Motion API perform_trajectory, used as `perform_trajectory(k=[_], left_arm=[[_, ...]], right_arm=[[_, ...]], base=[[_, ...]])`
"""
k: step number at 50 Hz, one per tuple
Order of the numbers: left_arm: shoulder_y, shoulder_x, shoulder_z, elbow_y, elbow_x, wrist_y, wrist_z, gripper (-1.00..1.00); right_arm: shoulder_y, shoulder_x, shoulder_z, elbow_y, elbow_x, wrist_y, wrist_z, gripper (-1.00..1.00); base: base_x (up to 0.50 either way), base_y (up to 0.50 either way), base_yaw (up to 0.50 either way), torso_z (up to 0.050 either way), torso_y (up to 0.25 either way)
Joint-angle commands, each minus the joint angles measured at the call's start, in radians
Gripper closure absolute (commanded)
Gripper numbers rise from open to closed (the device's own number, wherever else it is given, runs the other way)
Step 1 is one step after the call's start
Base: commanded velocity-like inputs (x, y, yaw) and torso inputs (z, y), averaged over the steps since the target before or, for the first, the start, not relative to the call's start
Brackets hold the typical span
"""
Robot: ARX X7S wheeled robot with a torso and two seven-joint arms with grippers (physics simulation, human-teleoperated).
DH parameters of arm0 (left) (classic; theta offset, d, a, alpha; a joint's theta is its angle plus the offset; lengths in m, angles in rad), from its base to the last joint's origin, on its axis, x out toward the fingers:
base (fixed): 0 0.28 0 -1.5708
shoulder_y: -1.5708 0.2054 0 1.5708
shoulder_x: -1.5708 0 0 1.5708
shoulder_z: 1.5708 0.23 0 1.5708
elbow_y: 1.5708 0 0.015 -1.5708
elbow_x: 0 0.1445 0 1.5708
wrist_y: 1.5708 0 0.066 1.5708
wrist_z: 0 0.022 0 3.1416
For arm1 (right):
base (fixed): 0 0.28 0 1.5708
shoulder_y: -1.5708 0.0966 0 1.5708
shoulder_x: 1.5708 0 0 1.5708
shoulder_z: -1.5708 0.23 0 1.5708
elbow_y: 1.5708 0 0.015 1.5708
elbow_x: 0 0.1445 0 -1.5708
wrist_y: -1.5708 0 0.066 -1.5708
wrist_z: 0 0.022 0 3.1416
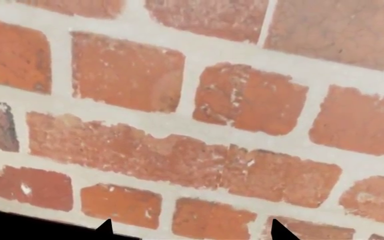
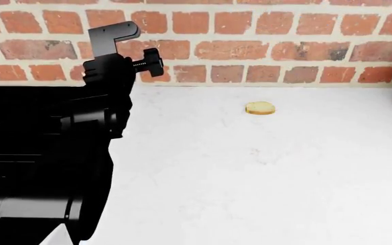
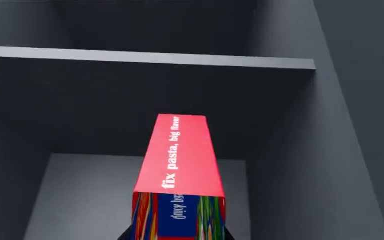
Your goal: Pick the boxed food and bar from the counter and place them in the cabinets closest to them.
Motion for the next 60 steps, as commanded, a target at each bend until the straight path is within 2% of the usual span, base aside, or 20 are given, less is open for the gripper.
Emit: perform_trajectory(k=[1,10,15,23,31,32,46,60], left_arm=[[0.001,0.000,0.010,0.000,-0.004,0.004,-0.001,-1.00],[0.000,0.000,0.025,0.000,-0.012,0.002,-0.003,-1.00],[0.003,0.000,0.020,0.000,-0.004,0.003,-0.001,-1.00],[0.001,0.000,0.021,0.000,-0.007,0.001,-0.002,-1.00],[0.001,0.000,0.020,0.000,-0.003,0.000,0.000,-1.00],[0.001,0.000,0.021,0.000,-0.004,0.000,-0.001,-1.00],[0.001,0.000,0.035,0.000,-0.011,0.002,-0.001,-1.00],[0.001,0.000,0.039,0.000,-0.010,0.006,-0.002,-1.00]], right_arm=[[0.031,-0.053,-0.080,0.227,-0.127,-0.071,-0.155,1.00],[0.096,-0.153,-0.133,0.615,-0.174,-0.070,-0.271,1.00],[0.112,-0.205,-0.132,0.851,-0.197,-0.134,-0.358,1.00],[0.111,-0.240,-0.128,1.045,-0.199,-0.137,-0.397,1.00],[0.101,-0.241,-0.107,1.087,-0.183,-0.113,-0.365,1.00],[0.101,-0.240,-0.109,1.084,-0.184,-0.110,-0.361,-1.00],[0.089,-0.229,-0.107,1.026,-0.177,-0.103,-0.352,-1.00],[0.055,-0.185,-0.094,0.737,-0.161,-0.141,-0.320,-1.00]], base=[[0.00,0.00,0.00,0.000,0.000],[0.00,0.00,0.00,0.000,0.000],[0.00,0.00,0.00,0.000,0.000],[0.00,0.00,0.00,0.000,0.000],[0.00,0.00,0.00,0.000,0.000],[0.00,0.00,0.00,0.000,0.000],[0.00,0.00,0.00,0.000,0.000],[0.00,0.00,0.00,0.000,0.000]])
